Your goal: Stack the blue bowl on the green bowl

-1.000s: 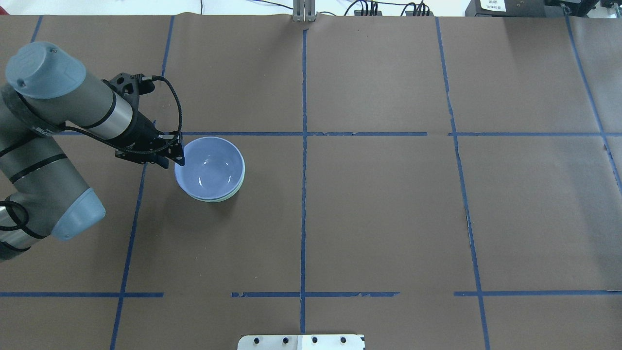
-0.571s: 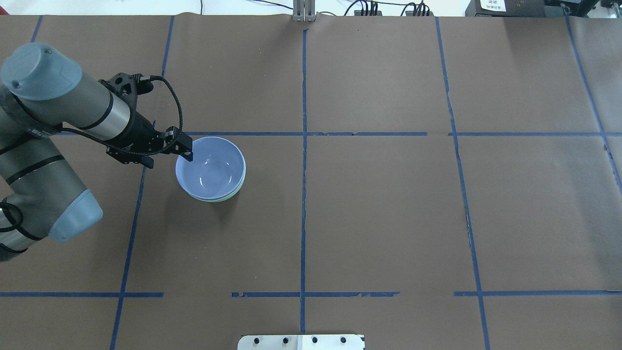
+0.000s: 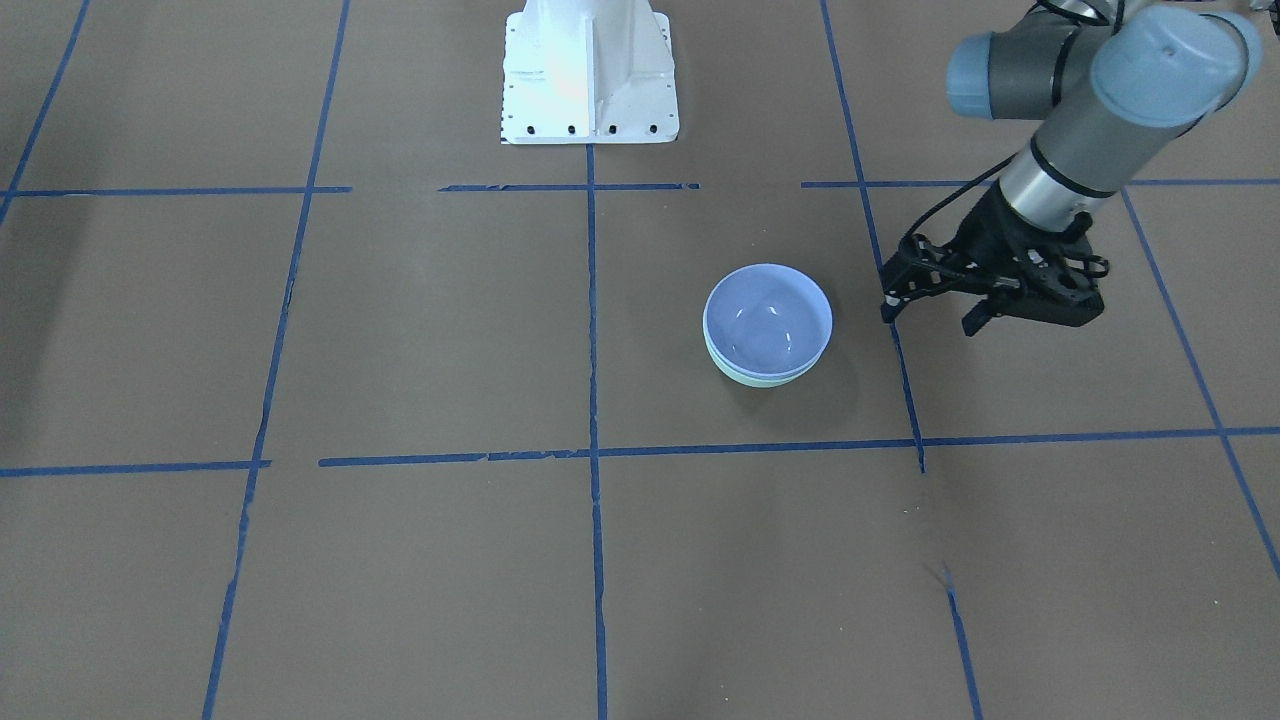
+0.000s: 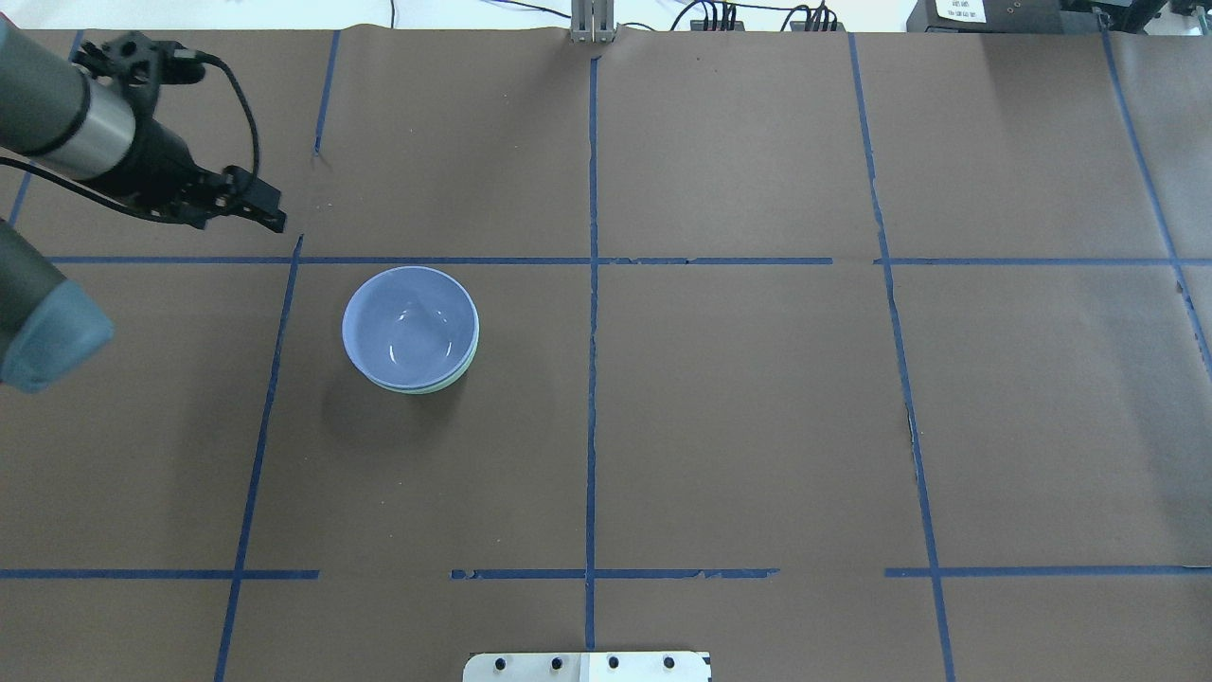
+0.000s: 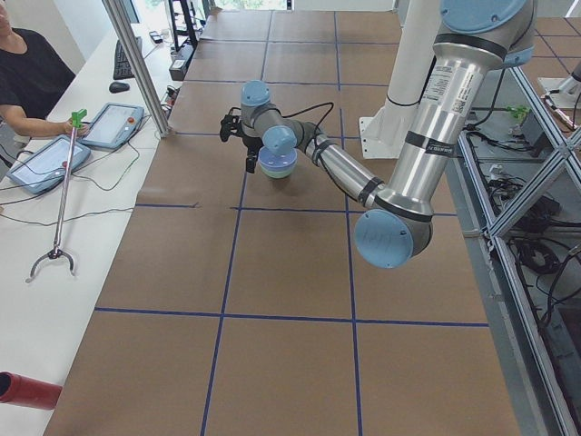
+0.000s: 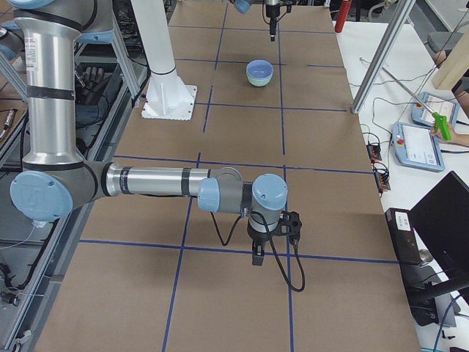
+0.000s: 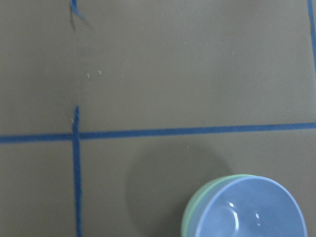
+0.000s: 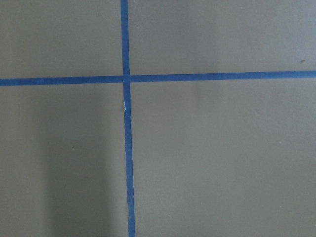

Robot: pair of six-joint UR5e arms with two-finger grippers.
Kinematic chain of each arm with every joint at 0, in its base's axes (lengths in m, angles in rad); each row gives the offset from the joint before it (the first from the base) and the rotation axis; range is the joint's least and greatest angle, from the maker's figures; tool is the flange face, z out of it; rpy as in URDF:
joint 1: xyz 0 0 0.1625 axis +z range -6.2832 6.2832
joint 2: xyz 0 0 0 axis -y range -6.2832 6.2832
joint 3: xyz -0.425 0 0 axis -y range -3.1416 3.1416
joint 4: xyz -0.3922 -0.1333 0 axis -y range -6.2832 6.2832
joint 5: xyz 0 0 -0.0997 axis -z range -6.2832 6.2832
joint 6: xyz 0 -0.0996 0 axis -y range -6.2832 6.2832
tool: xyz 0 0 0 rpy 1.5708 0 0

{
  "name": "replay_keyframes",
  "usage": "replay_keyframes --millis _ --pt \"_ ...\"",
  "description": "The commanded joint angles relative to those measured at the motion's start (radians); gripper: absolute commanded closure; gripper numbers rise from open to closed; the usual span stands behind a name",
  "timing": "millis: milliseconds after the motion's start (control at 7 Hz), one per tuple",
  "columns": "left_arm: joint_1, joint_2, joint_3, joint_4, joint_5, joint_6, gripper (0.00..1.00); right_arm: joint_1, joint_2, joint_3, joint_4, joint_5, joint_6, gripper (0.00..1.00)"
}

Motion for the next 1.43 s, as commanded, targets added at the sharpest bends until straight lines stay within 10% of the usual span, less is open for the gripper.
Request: replay_keyframes --millis 0,714,1286 --pt "-0.189 0.088 0.028 0.042 -0.007 0.296 0.0 0.0 0.0 0.0 0.0 0.0 0.0 0.0" --pt "-0.509 0.304 0.132 0.179 -0.02 0.93 0.0 0.0 0.0 0.0 0.0 0.0 0.0 0.0" --pt "-0.537 0.425 0.176 0.165 -0.182 0.96 0.0 0.002 0.0 0.0 0.0 0.0 0.0 0.0"
